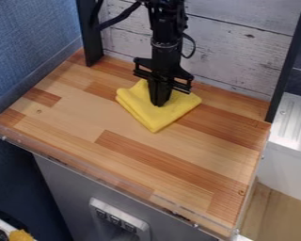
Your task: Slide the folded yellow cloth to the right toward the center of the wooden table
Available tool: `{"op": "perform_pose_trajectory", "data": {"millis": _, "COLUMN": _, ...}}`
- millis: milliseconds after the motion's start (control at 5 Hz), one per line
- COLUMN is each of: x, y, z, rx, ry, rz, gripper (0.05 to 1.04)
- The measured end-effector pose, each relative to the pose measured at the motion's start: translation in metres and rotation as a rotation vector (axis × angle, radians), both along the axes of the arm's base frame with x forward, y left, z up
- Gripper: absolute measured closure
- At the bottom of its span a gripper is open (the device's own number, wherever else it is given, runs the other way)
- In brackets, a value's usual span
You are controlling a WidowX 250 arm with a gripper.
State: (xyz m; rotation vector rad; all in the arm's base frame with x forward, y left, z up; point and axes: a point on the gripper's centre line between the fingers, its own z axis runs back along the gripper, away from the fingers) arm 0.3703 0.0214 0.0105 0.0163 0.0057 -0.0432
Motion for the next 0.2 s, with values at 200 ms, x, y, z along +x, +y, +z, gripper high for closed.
{"op": "perform_pose_trajectory", "data": {"millis": 200, "x": 0.0002, "y": -0.0036, "z": 0.0008, "rx": -0.001, "ry": 0.009, "rz": 0.027, "gripper": 1.021}}
